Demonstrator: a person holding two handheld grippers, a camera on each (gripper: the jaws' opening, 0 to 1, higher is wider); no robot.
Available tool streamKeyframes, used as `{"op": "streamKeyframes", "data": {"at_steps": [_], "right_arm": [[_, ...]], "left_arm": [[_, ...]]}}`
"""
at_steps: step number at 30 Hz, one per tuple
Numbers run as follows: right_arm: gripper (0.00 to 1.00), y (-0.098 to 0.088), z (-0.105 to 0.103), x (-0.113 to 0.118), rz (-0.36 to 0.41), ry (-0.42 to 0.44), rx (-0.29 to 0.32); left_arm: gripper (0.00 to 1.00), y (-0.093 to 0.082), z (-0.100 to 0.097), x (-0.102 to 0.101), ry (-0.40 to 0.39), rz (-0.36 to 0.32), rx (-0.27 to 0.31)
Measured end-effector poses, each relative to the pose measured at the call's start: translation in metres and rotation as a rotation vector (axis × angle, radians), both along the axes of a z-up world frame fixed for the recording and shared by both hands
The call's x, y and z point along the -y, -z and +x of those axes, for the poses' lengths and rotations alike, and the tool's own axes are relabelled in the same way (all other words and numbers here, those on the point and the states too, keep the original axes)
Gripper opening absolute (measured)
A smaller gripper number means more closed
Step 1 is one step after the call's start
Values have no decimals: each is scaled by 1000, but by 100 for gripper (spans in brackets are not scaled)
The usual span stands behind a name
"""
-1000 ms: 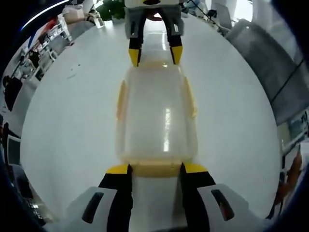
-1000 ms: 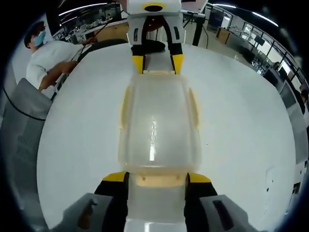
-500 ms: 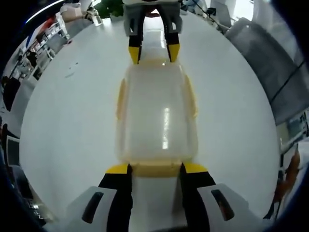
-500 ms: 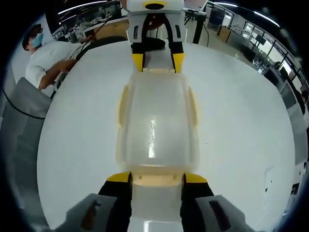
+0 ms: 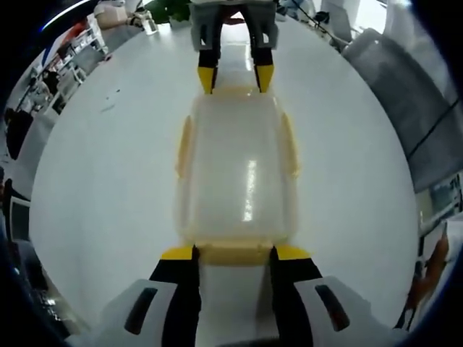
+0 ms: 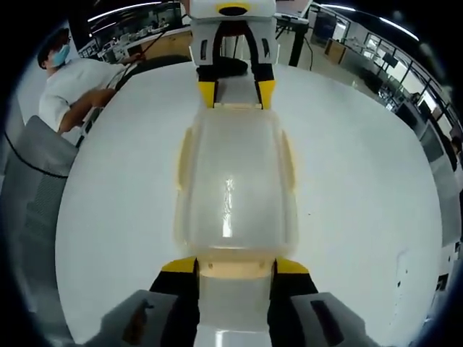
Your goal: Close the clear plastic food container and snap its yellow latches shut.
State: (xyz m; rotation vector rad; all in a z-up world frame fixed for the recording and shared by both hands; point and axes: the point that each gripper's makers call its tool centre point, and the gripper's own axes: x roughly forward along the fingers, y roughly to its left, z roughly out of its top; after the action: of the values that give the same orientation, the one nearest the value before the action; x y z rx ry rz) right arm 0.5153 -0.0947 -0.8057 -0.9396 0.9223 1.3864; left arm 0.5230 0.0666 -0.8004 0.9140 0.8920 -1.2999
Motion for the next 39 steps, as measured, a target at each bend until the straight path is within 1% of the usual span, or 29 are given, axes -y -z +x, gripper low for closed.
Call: {"op": "streamKeyframes", "data": {"at_steps": [3, 5, 8, 10, 12, 17, 22, 24, 26, 30, 34, 39], "right_arm": [[34, -1, 1, 1, 10, -4, 3], [34, -2, -1, -1, 22, 0, -14], [35, -5, -4, -4, 32, -10, -13], [35, -9, -5, -7, 42, -11, -13], [35, -13, -5, -9, 54, -12, -5], [35, -18, -8, -10, 52, -10, -4], [35, -32, -7, -8, 60, 0, 6], [35, -37, -8, -7, 62, -1, 15], [35, -42, -9, -7, 62, 0, 18], [35, -51, -11, -2, 59, 4, 27], [35, -64, -11, 1, 68, 5, 47], [35, -74, -13, 6, 67, 9, 59]], "left_arm": [[36, -1, 0, 1, -12, 28, 13], [36, 0, -1, -1, 14, 61, 24], [36, -1, -5, -4, 18, 88, 16], [36, -1, -5, -7, 15, 95, 13], [37, -6, -6, -11, -4, 95, 10], [37, -13, -10, -11, 2, 105, 21], [37, -29, -7, -9, 3, 100, 41], [37, -35, -7, -7, -1, 101, 37], [37, -40, -9, -6, 8, 117, 47], [37, -51, -10, -3, 4, 111, 51], [37, -63, -10, 0, 7, 108, 72], [37, -74, -10, 6, 6, 107, 89]]}}
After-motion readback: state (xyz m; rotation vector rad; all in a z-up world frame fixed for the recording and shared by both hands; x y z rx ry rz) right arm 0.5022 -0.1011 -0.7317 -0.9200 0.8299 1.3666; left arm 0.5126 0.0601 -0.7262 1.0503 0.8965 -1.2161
